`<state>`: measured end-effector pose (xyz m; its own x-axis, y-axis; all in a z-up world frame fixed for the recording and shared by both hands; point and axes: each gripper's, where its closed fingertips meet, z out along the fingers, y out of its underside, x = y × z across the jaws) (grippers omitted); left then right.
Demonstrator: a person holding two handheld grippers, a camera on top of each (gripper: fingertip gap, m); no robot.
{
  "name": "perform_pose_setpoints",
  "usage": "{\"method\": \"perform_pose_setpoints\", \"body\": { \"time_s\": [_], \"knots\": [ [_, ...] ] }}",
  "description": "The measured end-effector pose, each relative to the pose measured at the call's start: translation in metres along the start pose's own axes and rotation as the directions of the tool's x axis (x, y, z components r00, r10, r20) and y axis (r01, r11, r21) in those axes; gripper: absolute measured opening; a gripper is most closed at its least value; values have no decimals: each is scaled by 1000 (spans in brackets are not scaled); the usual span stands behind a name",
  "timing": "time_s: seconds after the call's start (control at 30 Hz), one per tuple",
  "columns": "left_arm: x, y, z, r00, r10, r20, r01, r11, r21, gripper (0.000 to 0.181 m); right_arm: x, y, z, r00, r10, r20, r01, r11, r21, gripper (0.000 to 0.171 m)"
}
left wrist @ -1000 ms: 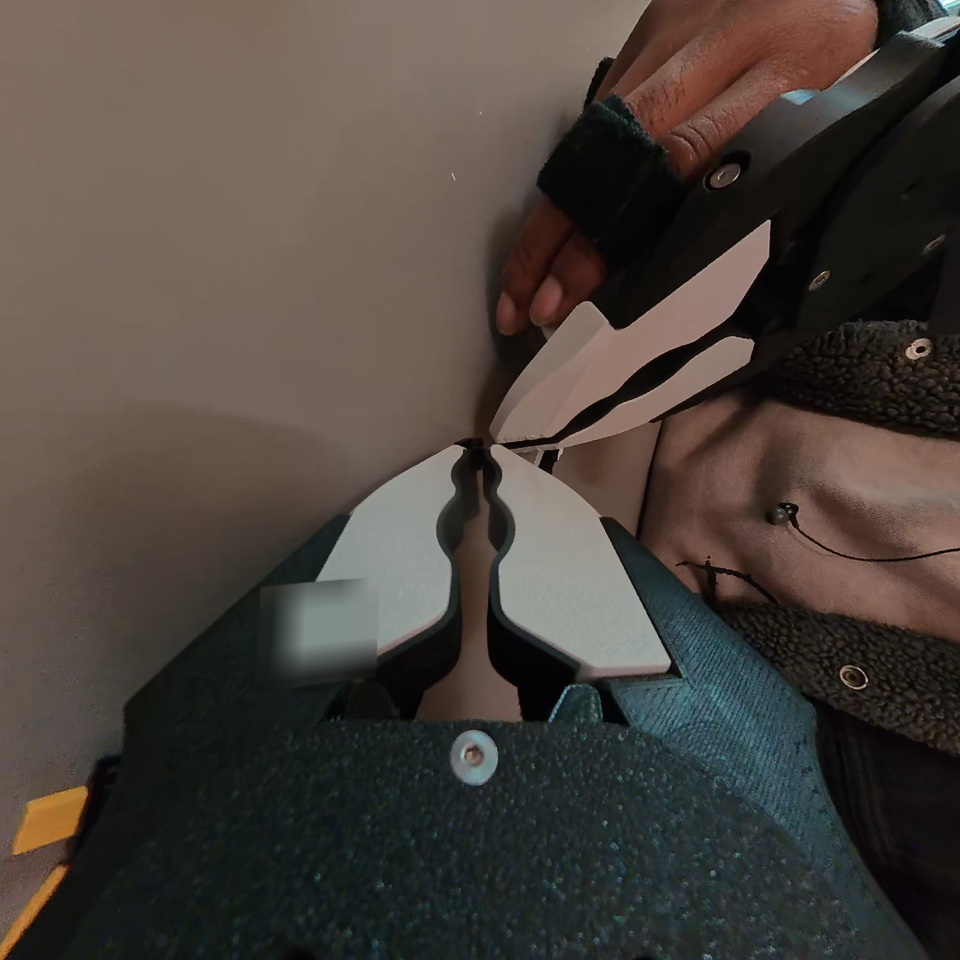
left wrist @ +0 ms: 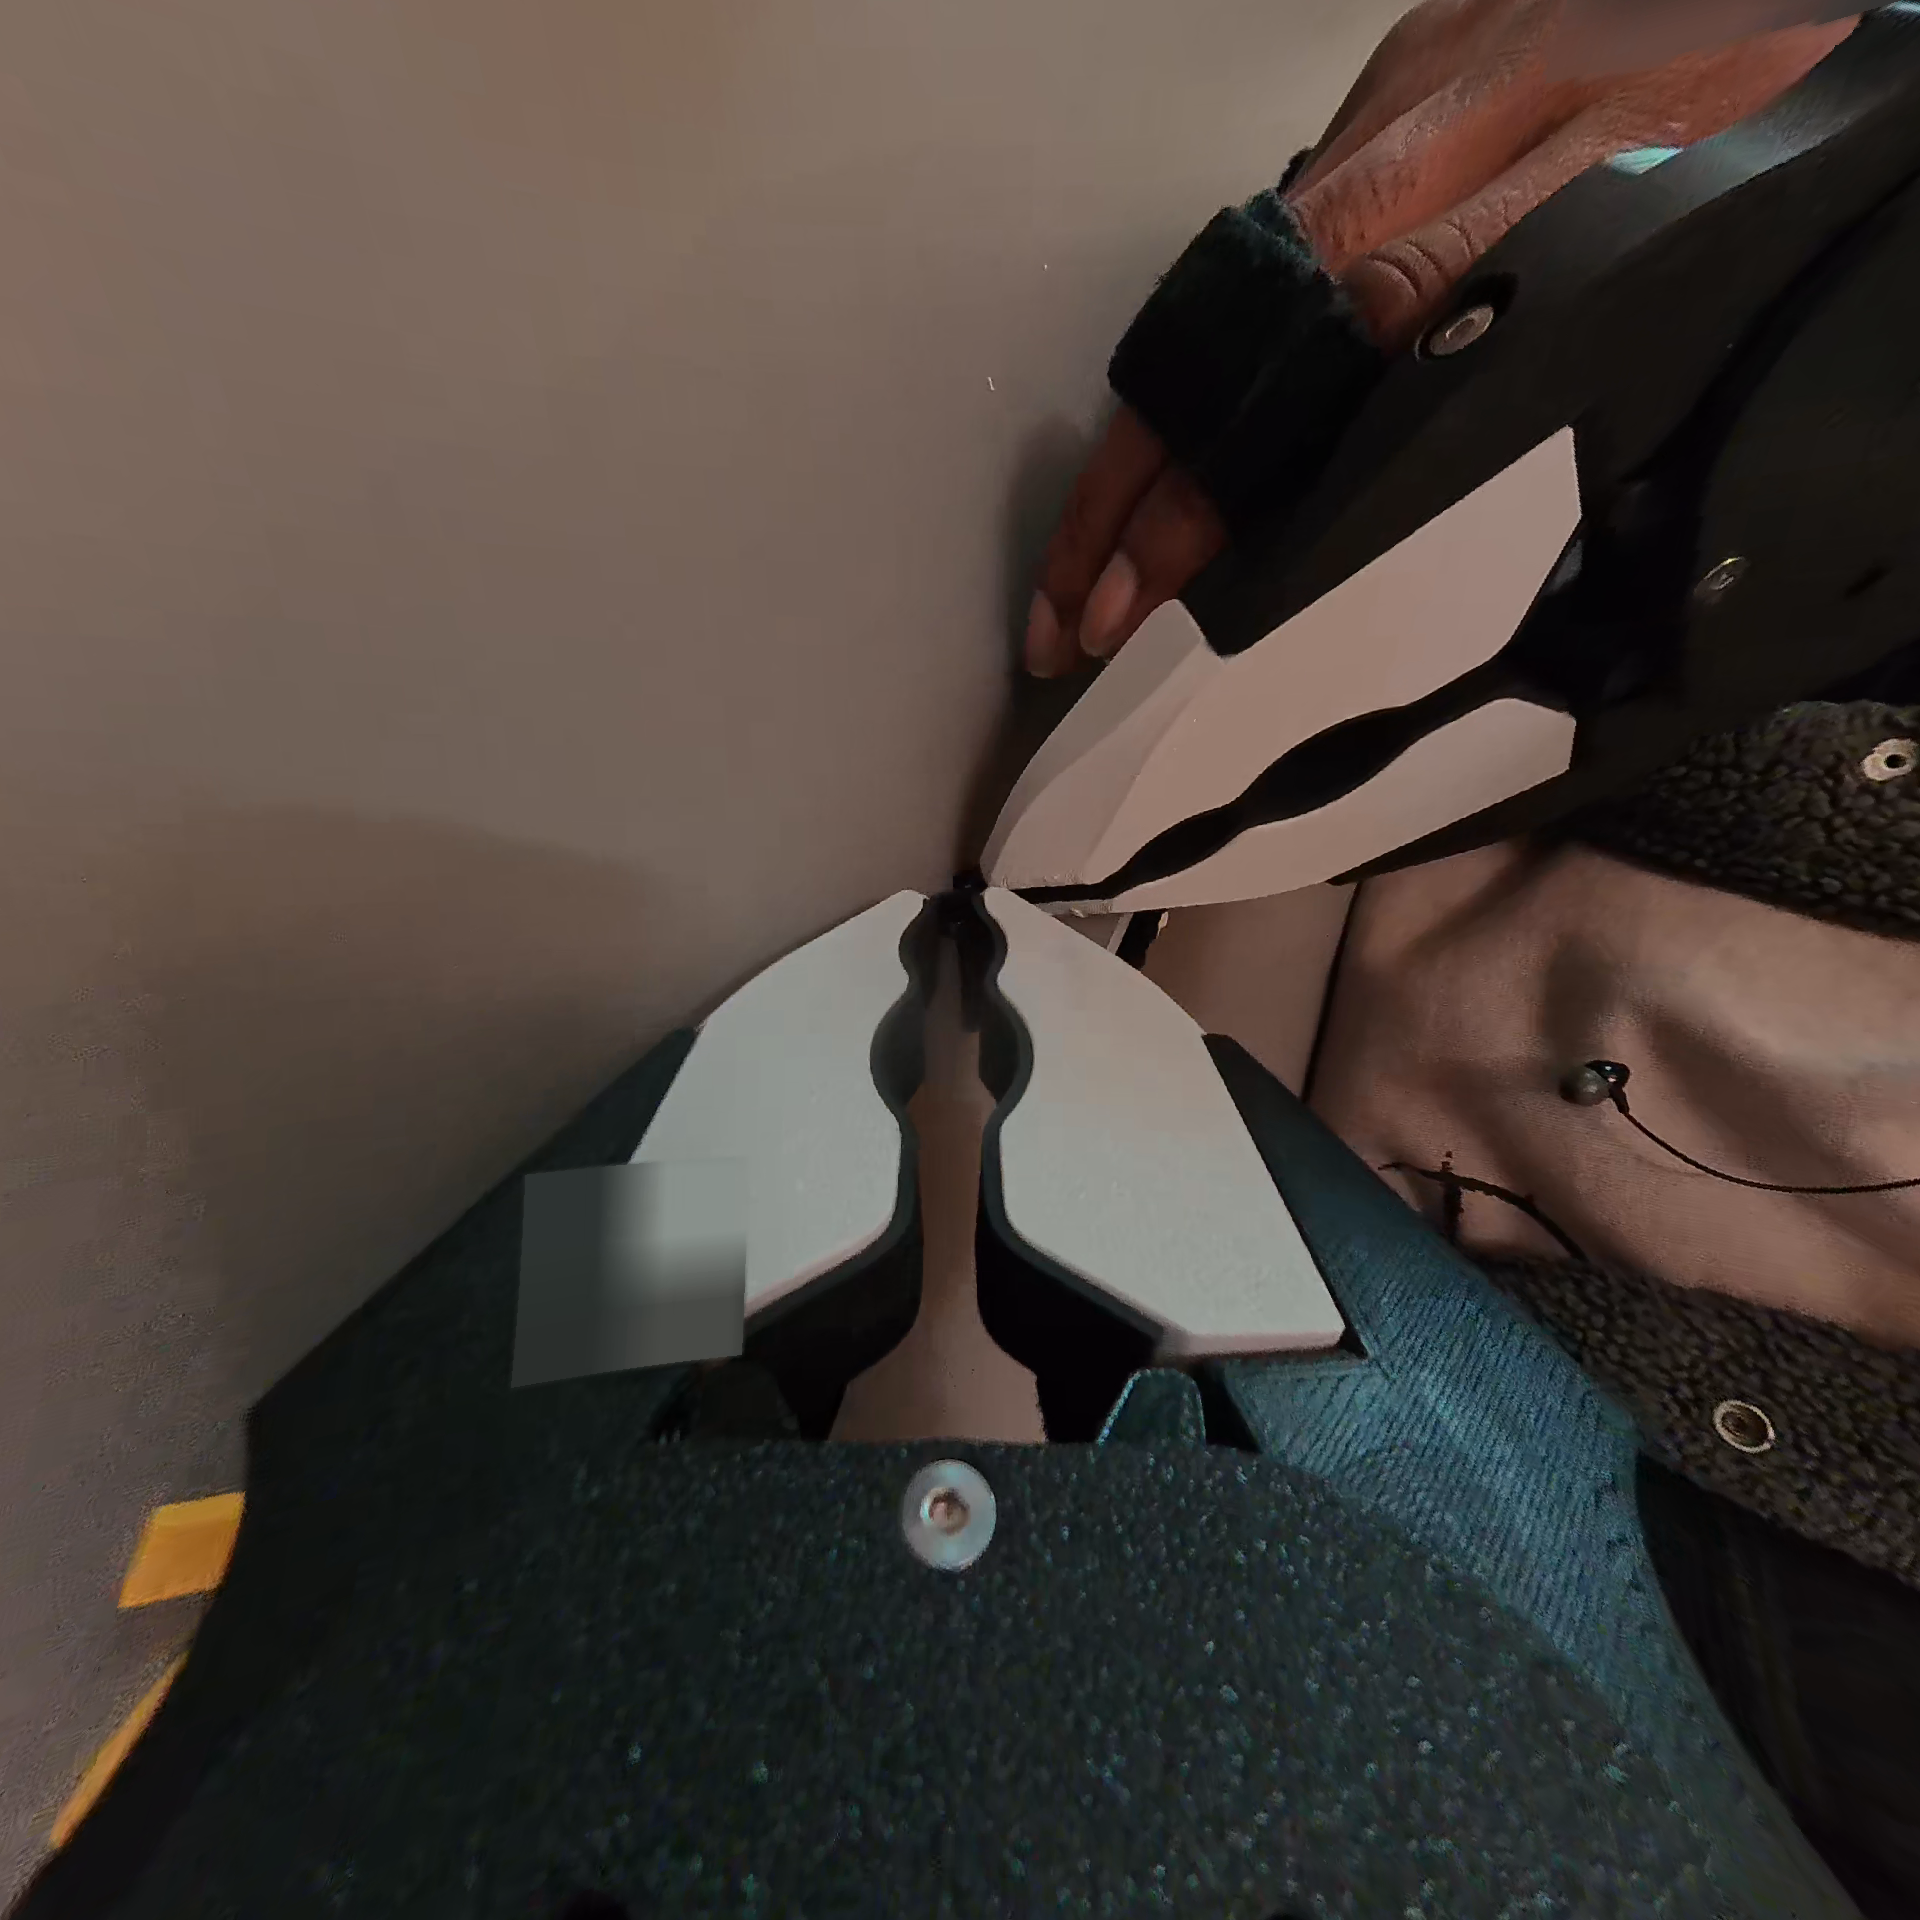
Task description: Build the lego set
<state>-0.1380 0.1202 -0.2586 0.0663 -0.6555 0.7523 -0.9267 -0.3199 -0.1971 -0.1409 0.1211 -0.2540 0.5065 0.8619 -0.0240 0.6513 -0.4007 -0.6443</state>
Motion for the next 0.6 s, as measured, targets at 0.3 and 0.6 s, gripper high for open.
{"method": "perform_pose_setpoints", "body": {
  "time_s": [0.3,0.6],
  "knots": [
    [-1,0,0,996,31,83,-30,1000,-8,4,-1,1,0,999,32,4,-31,997,-74,0],
    [-1,0,0,989,59,137,-58,998,-9,4,-1,1,0,999,-29,-23,27,994,-111,0]
  ]
}}
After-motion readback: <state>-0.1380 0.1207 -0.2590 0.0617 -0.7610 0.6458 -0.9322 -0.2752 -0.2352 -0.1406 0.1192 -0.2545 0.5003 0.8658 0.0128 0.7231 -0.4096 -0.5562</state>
